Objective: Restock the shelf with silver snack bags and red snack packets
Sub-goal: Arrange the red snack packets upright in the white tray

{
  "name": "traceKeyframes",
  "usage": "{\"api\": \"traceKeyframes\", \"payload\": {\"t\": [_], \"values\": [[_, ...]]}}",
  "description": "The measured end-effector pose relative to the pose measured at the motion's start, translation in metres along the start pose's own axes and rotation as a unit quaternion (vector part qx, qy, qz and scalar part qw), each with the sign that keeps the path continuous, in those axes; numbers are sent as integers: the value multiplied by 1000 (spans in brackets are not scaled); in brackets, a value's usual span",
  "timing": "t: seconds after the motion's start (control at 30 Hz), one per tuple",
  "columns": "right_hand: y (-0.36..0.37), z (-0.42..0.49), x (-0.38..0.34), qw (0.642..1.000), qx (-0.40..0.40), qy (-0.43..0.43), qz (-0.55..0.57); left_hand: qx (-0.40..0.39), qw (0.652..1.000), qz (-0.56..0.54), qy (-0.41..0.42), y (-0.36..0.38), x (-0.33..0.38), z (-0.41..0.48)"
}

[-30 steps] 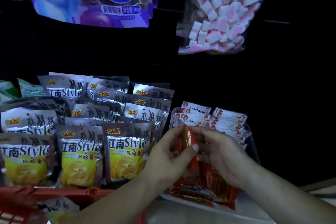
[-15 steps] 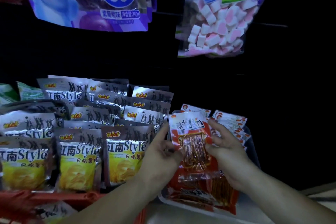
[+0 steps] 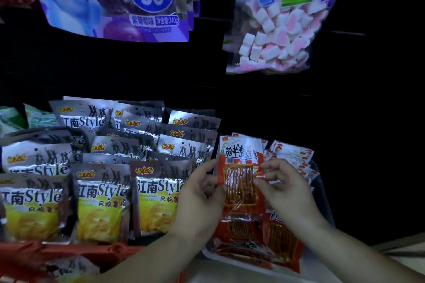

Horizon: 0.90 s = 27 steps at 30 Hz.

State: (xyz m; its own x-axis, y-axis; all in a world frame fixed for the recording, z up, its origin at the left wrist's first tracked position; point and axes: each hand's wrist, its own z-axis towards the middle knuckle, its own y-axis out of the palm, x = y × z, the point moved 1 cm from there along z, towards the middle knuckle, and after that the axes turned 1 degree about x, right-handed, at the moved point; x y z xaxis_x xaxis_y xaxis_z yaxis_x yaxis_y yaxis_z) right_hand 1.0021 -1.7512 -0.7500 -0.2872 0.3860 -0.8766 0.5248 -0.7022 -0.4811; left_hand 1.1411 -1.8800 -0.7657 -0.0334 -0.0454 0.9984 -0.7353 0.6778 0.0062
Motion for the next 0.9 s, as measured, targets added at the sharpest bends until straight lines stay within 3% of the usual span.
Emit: {"api": "traceKeyframes", "payload": {"t": [0.1, 0.17, 0.23, 0.3, 0.43, 0.5, 0.6, 0.7, 0.77, 0.83, 0.9], "values": [[-1, -1, -7, 1000, 16, -13, -1, 3, 1000, -18, -5, 2, 2, -1], [-2, -2, -19, 989, -41, 34, 136, -4, 1000, -27, -11, 6, 2, -4], [1, -2, -26, 958, -98, 101, 251, -16, 999, 23, 25, 10, -2, -6], [5, 1, -26, 955, -75, 140, 253, -41, 988, 114, 100, 11, -7, -9], [5, 10, -11, 989, -8, 116, 90, -118, 970, 198, 74, 5, -13, -3], [-1, 16, -4, 995, -16, 87, 52, -84, 967, 224, 87, -3, -17, 7], [-3, 18, 10, 991, -100, 85, 21, -23, 969, 232, 77, -15, -25, 21], [1, 14, 31, 965, -189, 55, -171, -9, 961, 261, 95, -18, -30, 21], [-1, 15, 43, 936, -243, 24, -255, -55, 954, 269, 118, -14, -28, 16], [-5, 14, 42, 917, -309, 35, -249, -102, 944, 283, 135, -13, -21, 17], [-11, 17, 39, 922, -323, 37, -210, -185, 923, 316, 117, -8, -17, 15]]}}
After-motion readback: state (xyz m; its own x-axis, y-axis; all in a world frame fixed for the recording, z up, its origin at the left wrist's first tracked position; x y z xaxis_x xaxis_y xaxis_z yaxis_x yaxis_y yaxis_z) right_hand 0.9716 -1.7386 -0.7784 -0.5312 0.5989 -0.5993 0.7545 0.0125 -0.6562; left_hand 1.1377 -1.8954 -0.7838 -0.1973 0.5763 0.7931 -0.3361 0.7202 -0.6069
